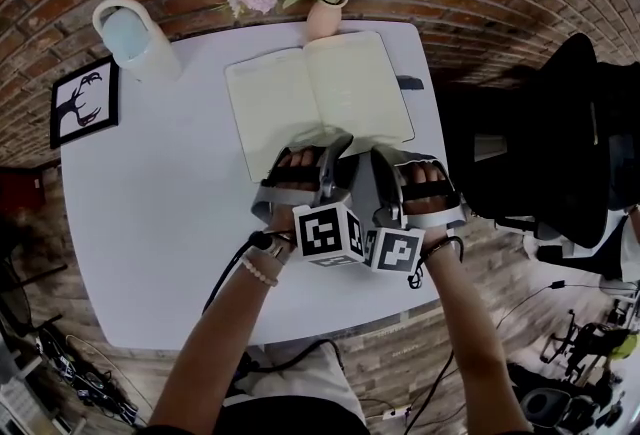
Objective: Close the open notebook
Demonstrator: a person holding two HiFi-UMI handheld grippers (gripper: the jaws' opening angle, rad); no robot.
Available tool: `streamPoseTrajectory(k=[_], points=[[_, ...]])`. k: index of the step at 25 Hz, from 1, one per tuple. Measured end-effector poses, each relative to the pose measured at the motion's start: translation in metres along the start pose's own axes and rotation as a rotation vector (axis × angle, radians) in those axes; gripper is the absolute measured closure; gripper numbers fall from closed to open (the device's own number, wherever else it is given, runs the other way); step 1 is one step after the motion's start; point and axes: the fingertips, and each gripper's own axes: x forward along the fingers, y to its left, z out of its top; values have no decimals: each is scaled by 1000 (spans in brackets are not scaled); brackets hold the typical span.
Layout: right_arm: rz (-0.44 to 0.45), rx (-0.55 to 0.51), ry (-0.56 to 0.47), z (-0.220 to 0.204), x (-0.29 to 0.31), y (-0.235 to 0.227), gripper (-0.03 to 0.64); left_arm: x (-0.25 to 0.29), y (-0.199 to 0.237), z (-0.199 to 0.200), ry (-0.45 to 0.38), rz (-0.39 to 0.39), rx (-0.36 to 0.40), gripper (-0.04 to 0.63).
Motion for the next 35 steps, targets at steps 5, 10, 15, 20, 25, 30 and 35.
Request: streamPoseTrajectory(k=[5,10,15,20,25,30,35], points=[[-13,41,-45,1,-2,-4,569,-2,-1,0,-16,-28,-54,465],[-24,249,-99,-8,-15,-15,569,-3,-2,1,-18,-29,-75,479],[50,966,-175,-35,-23,-39,494,-6,-1,2,-30,-26,-109,488],[78,1544,-259,-62,-16,-54,402,-8,0,3,-45,-26,-126,494],[133,1822,-319,-65,-3,-59,396,-10,2,2,-55,-28,-149,495],[180,1879,-348,-58,1,-59,479,-10,1,0,-48,-35,-157,494],[166,1945,-382,-56,-3,-64,520,-11,0,0,-58,-49,-169,486]])
